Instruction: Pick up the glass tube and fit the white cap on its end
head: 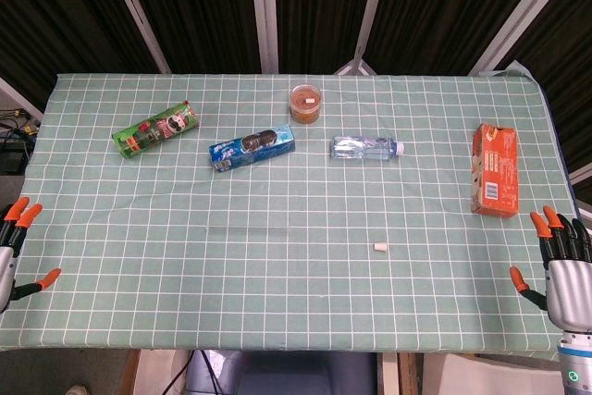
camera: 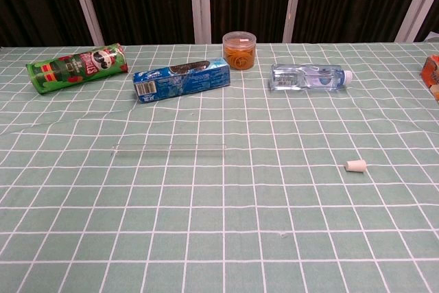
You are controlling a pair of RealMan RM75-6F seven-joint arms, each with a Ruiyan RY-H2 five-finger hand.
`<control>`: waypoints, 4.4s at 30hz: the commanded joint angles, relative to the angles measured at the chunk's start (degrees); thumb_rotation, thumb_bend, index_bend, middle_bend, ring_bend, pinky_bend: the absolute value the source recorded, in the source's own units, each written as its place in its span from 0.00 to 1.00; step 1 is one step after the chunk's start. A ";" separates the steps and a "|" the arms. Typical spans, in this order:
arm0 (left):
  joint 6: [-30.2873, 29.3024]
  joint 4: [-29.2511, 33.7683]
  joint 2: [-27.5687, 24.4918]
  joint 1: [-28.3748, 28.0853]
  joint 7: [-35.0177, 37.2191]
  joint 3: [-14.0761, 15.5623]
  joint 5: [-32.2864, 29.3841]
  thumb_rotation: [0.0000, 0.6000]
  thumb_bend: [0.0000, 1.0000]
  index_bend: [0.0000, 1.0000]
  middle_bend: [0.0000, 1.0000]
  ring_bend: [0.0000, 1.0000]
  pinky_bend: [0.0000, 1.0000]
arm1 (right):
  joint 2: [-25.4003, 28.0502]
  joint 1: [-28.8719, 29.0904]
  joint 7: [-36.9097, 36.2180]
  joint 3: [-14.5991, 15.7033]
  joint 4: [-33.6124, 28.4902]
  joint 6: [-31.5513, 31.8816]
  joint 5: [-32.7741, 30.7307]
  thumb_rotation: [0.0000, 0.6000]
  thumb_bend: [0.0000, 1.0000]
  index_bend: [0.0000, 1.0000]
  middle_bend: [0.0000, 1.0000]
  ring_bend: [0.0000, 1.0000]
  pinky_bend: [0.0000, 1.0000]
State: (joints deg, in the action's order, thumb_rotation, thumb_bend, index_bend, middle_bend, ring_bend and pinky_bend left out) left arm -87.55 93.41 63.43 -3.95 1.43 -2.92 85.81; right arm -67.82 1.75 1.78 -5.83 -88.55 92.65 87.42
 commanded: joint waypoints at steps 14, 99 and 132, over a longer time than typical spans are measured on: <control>0.62 -0.03 0.68 -0.55 -1.01 0.28 0.94 1.00 0.06 0.00 0.00 0.00 0.00 | 0.68 -0.30 -0.29 -0.61 -1.05 -1.36 -2.65 1.00 0.32 0.00 0.00 0.00 0.00; 15.95 -5.90 45.05 -42.12 -57.60 -15.12 -50.70 1.00 0.42 0.46 0.39 0.04 0.00 | 2.33 0.11 -6.92 -0.78 -2.44 -4.12 -3.66 1.00 0.32 0.00 0.00 0.00 0.00; 14.32 -6.20 45.16 -43.98 -52.21 -15.63 -49.36 1.00 0.59 0.55 0.51 0.10 0.00 | 2.15 -0.03 -7.67 -0.74 -2.27 -3.54 -3.15 1.00 0.32 0.00 0.00 0.00 0.00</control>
State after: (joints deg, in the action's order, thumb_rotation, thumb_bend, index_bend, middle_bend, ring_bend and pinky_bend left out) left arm -73.24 87.00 108.83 -48.16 -52.23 -18.42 35.09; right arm -65.67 1.72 -5.88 -6.57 -90.81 89.12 84.28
